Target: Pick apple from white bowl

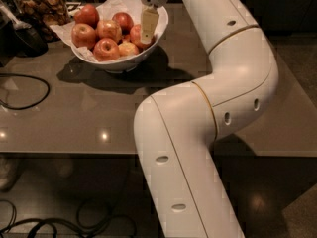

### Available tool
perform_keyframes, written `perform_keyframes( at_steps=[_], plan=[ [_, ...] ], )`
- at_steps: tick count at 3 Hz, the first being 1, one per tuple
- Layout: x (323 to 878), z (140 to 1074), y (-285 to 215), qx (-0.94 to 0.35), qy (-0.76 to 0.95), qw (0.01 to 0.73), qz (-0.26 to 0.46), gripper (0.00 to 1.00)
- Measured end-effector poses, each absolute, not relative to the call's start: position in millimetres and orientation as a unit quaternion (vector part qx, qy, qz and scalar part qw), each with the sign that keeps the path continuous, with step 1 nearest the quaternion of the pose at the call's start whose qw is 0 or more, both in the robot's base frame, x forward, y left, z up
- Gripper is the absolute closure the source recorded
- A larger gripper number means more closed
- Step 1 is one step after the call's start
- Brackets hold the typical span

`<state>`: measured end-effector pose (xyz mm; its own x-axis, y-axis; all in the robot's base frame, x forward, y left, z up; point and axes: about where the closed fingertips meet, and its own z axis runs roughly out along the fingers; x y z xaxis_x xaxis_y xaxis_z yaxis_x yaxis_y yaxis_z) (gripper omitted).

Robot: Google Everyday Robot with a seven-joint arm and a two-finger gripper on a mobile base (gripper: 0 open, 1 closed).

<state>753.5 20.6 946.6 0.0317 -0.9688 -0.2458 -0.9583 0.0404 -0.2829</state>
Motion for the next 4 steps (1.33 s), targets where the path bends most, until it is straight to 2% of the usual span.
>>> perform_keyframes(
  at_steps=[4],
  plan=[
    [754.1, 942.7, 23.1, -0.707, 0.685, 0.171, -0.033, 0.31]
  ],
)
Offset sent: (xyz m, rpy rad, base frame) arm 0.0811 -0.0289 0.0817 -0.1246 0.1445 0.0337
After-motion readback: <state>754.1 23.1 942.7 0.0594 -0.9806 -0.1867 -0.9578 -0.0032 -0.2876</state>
